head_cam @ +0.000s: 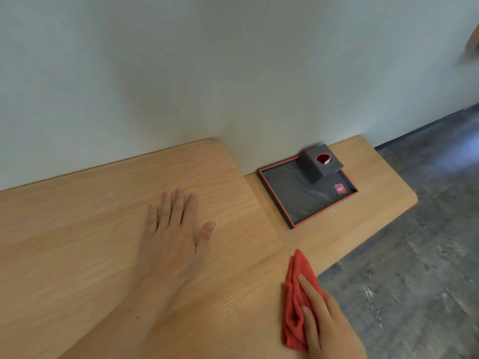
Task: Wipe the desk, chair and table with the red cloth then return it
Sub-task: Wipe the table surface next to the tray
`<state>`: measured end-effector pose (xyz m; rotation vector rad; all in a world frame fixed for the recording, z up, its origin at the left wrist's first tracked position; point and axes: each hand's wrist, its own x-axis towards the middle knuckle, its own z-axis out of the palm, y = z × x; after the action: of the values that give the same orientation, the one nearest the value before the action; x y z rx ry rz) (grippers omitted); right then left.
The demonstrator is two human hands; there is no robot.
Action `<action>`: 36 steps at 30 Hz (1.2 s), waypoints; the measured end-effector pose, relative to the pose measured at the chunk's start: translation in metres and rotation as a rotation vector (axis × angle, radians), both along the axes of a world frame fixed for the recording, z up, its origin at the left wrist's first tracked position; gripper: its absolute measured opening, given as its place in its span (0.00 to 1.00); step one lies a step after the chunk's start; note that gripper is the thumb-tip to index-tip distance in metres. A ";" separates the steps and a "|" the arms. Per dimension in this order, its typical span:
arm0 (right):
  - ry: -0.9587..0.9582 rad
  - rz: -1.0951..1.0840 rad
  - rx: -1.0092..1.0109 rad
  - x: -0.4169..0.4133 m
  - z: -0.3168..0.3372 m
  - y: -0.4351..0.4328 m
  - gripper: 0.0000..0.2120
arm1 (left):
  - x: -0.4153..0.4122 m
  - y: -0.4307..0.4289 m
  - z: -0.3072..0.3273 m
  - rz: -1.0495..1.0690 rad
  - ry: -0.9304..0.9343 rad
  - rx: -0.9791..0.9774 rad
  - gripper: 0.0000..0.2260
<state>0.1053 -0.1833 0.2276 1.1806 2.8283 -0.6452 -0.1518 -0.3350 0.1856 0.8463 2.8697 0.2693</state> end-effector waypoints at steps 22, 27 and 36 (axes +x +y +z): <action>0.003 0.126 0.059 -0.242 -0.019 0.022 0.24 | 0.000 0.003 0.000 0.004 0.011 -0.007 0.36; 0.040 0.134 0.096 -0.241 -0.023 0.024 0.23 | -0.003 0.004 -0.006 0.005 0.045 -0.036 0.34; -0.049 0.045 0.151 -0.034 -0.007 -0.007 0.24 | -0.004 0.002 -0.012 -0.016 0.075 -0.027 0.33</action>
<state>0.0710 -0.1903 0.2204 1.1319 2.8966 -0.4016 -0.1553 -0.3333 0.1736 0.8929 2.9271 0.2002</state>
